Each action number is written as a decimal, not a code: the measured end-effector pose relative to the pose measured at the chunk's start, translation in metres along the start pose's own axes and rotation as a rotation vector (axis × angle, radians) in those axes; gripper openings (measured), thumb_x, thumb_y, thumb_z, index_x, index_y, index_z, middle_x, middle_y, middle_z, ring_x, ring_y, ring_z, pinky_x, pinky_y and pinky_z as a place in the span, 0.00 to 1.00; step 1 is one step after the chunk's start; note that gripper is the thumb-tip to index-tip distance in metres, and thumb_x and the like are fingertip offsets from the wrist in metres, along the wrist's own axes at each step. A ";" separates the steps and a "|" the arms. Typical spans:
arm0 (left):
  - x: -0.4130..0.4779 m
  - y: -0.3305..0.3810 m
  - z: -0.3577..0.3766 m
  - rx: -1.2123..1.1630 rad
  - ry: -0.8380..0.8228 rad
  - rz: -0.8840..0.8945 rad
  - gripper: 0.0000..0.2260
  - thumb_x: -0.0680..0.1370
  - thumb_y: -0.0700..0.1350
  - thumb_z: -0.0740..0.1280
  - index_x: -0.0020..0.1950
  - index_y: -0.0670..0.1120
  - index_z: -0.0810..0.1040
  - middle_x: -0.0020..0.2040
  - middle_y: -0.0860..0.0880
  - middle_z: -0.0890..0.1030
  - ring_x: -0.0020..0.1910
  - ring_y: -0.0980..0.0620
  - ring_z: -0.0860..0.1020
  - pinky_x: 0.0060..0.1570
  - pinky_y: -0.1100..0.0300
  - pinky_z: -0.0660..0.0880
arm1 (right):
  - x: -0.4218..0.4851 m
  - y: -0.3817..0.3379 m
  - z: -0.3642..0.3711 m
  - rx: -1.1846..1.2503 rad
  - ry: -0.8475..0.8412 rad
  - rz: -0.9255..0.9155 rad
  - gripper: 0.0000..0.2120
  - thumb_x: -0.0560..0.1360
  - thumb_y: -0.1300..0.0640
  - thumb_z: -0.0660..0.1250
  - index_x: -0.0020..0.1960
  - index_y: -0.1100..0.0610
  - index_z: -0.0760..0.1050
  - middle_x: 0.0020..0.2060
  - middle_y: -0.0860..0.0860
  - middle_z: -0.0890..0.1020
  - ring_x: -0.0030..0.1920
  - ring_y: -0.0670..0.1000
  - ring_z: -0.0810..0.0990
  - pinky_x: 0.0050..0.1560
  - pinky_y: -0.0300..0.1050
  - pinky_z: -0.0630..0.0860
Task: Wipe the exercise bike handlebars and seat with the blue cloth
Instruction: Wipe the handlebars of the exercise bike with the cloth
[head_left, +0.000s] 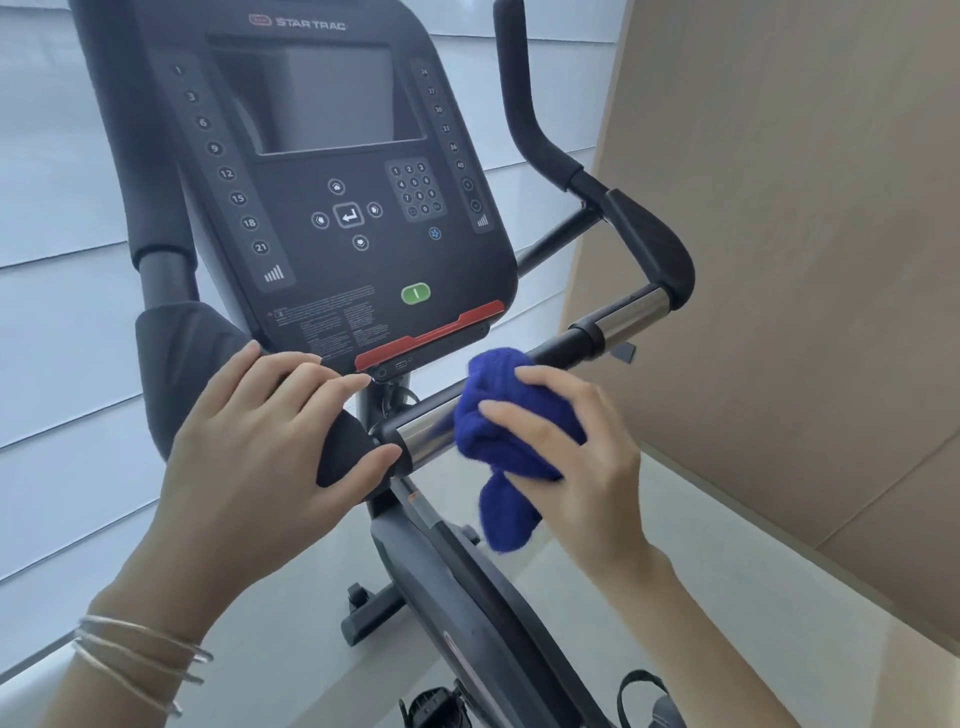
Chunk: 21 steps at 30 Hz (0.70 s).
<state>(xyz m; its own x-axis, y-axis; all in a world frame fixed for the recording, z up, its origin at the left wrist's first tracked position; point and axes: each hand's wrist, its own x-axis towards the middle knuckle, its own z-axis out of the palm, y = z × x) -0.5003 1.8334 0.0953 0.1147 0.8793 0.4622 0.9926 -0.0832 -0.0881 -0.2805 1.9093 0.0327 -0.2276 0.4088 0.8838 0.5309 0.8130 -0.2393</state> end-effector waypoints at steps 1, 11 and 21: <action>0.002 0.002 -0.001 -0.004 -0.023 -0.013 0.28 0.74 0.64 0.53 0.58 0.46 0.79 0.50 0.49 0.82 0.57 0.43 0.77 0.68 0.43 0.65 | -0.002 0.002 0.001 -0.017 -0.028 -0.045 0.16 0.70 0.58 0.73 0.57 0.51 0.79 0.59 0.52 0.76 0.55 0.53 0.76 0.55 0.46 0.76; 0.034 0.038 0.008 -0.016 -0.202 -0.027 0.37 0.72 0.71 0.43 0.73 0.51 0.63 0.60 0.53 0.78 0.64 0.48 0.73 0.70 0.45 0.62 | 0.033 0.063 -0.016 -0.197 -0.027 0.145 0.16 0.68 0.60 0.69 0.55 0.55 0.81 0.57 0.55 0.81 0.53 0.55 0.78 0.55 0.45 0.75; 0.056 0.057 0.021 -0.100 -0.185 -0.003 0.30 0.74 0.65 0.55 0.71 0.50 0.65 0.58 0.51 0.79 0.57 0.46 0.76 0.54 0.52 0.72 | 0.035 0.089 -0.029 -0.050 -0.018 0.323 0.18 0.70 0.63 0.67 0.58 0.54 0.79 0.59 0.51 0.78 0.55 0.52 0.78 0.55 0.38 0.74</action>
<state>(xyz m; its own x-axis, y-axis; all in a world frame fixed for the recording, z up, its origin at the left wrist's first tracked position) -0.4379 1.8875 0.0974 0.1119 0.9499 0.2918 0.9929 -0.1185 0.0053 -0.2170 1.9840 0.0536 -0.0547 0.6496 0.7583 0.6174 0.6188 -0.4856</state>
